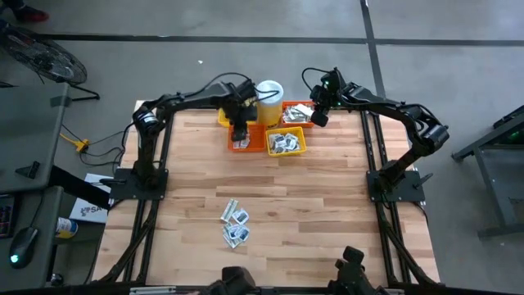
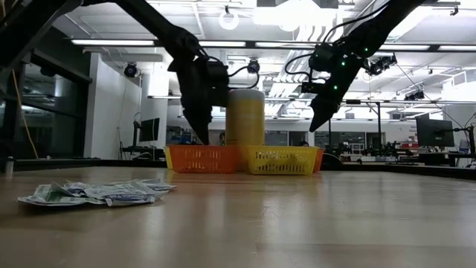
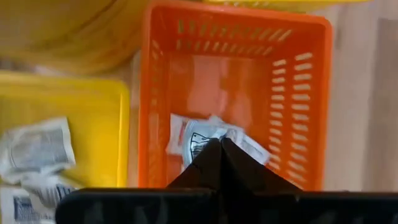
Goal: Pick & Place First Aid Supplies
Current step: Put the orange ointment pack into the bottom orange basket, then put the green bandage pack into the top orange basket
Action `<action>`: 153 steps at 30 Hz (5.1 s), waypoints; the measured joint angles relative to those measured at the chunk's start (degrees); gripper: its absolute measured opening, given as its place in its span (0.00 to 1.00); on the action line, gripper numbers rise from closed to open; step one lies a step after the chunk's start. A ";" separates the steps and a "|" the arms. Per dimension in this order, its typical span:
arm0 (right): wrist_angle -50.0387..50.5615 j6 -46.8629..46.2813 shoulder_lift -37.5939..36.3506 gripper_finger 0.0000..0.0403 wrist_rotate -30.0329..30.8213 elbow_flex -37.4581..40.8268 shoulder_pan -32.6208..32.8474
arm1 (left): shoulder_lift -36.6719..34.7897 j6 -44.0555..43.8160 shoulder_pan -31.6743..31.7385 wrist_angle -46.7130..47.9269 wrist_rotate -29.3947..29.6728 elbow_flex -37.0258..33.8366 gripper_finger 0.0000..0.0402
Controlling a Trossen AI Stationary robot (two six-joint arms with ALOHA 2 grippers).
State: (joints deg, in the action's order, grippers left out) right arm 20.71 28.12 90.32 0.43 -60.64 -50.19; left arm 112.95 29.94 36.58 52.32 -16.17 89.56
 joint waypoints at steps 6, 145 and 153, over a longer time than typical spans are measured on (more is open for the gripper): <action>0.02 -0.26 0.00 0.30 0.02 0.02 0.00 | -0.07 -0.17 -2.63 -6.29 3.12 -3.08 0.00; 21.16 -68.63 -0.04 0.30 11.22 0.02 66.47 | -17.11 -32.84 -43.61 -38.62 11.15 -46.78 0.01; 18.02 -66.55 -0.04 0.30 12.01 0.02 66.46 | -19.22 -35.02 -43.83 -36.78 15.59 -42.42 0.00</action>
State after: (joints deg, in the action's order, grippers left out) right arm 38.73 -38.43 90.28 12.44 -60.62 16.26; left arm 93.72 -5.08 -7.25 15.54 -0.58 47.14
